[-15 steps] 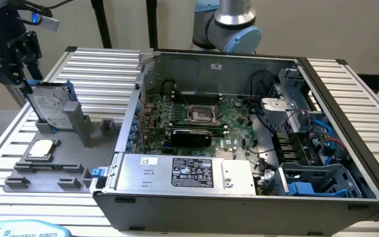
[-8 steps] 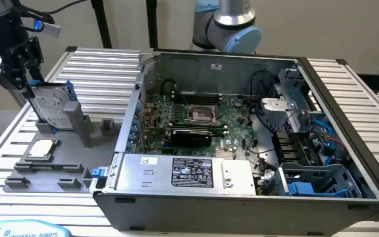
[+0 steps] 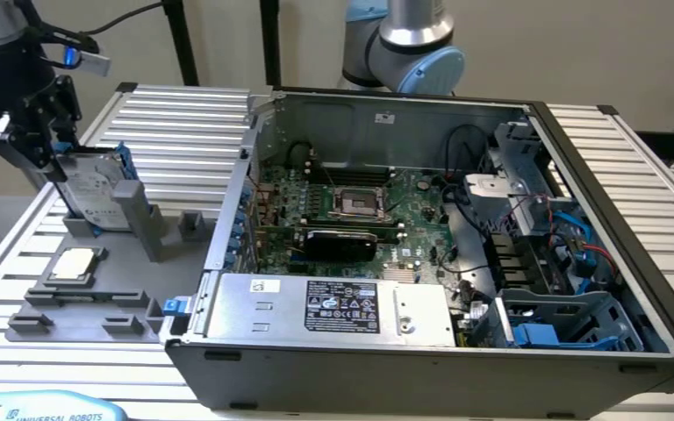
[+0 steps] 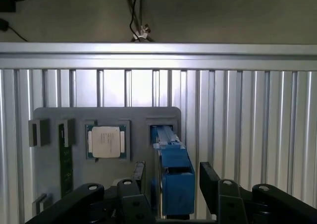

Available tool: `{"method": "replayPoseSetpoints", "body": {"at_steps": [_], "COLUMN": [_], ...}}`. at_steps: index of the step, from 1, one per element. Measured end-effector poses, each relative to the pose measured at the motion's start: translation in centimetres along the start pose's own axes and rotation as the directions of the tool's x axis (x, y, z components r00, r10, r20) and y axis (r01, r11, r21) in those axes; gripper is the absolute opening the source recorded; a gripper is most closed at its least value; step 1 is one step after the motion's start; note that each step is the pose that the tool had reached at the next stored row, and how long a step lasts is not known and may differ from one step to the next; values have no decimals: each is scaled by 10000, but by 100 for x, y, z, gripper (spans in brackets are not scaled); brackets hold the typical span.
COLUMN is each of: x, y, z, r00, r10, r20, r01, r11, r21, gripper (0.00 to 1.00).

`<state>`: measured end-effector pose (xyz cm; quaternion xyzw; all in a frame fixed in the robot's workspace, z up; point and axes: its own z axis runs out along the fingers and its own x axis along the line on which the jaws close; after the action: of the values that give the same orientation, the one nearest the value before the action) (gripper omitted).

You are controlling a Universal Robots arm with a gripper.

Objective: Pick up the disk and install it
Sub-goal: 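Pick up the disk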

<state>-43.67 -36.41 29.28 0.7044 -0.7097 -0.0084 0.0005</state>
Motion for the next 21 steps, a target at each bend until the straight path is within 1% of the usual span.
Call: {"method": "replayPoseSetpoints", "body": {"at_steps": [2,6,12,14,16,21], "x": [1,1,0,-2,-3,-3], "y": [10,27,30,29,27,16], "z": [10,18,24,25,24,24], "r00": [10000,10000,9999,9999,9998,9997], "r10": [-5,-47,-86,-126,-168,-245], "r20": [29,66,70,70,69,68], "r01": [5,47,86,126,168,244], "r11": [10000,10000,9999,9999,9998,9997], "r21": [32,59,70,74,72,71], "gripper": [56,56,56,54,40,40]}}
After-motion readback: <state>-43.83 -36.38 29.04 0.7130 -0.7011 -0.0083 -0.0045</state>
